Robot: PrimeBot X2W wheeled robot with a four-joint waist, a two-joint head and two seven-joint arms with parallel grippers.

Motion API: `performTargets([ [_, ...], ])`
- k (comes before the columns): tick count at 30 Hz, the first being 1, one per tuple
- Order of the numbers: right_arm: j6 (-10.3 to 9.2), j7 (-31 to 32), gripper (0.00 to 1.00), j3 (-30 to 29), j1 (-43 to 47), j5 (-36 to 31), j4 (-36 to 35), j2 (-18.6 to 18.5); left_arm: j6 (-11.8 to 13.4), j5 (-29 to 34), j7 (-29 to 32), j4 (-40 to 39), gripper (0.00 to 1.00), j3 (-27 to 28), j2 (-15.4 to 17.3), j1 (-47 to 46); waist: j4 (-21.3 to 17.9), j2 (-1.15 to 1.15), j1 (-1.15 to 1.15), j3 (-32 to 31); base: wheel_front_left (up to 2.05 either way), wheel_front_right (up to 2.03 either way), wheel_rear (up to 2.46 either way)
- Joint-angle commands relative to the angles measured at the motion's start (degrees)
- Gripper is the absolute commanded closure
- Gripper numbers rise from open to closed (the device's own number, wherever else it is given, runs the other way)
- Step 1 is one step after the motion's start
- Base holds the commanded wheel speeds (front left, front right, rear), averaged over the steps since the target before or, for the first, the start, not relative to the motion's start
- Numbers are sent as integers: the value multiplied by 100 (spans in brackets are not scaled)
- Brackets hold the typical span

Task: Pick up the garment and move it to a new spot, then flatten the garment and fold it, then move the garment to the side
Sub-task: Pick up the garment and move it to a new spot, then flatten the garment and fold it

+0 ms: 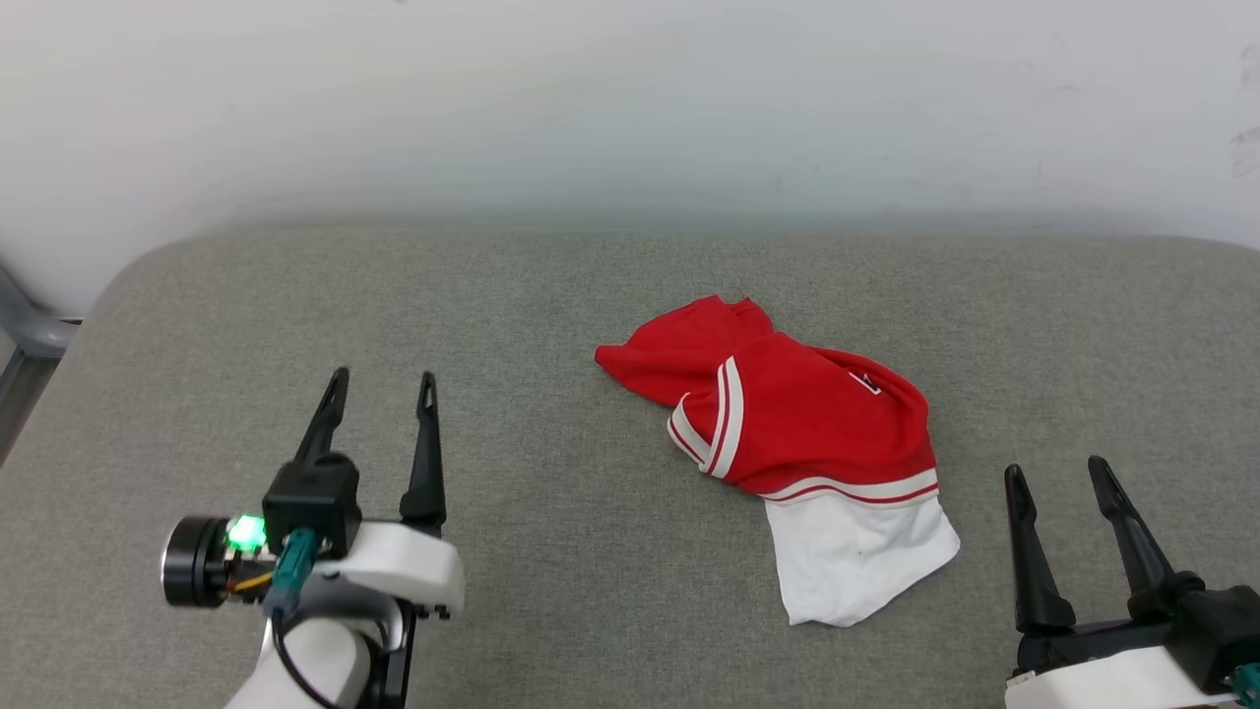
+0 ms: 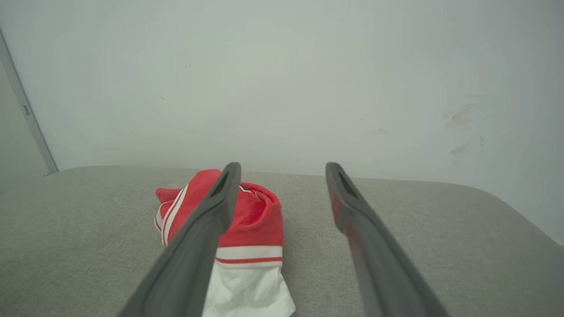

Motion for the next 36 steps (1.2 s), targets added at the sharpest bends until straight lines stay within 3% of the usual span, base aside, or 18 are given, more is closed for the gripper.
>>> performTargets([
  [1,-4,-12,0,-9,71,40,11,13,17,89,-39,-63,0,86,-56,132,-4,0,1,-7,0,0,0],
  [12,-4,-12,0,-6,202,172,237,13,-629,960,-34,-409,0,1212,-828,1385,-48,0,1,-88,0,0,0],
  [22,-4,-12,0,5,382,183,460,13,-1338,1552,-29,-316,0,1971,-1434,1825,-60,0,1,-122,0,0,0],
  [36,-4,-12,0,36,483,146,625,13,-1777,2020,-30,-219,0,2439,-1836,1994,-40,0,1,-140,0,0,0],
])
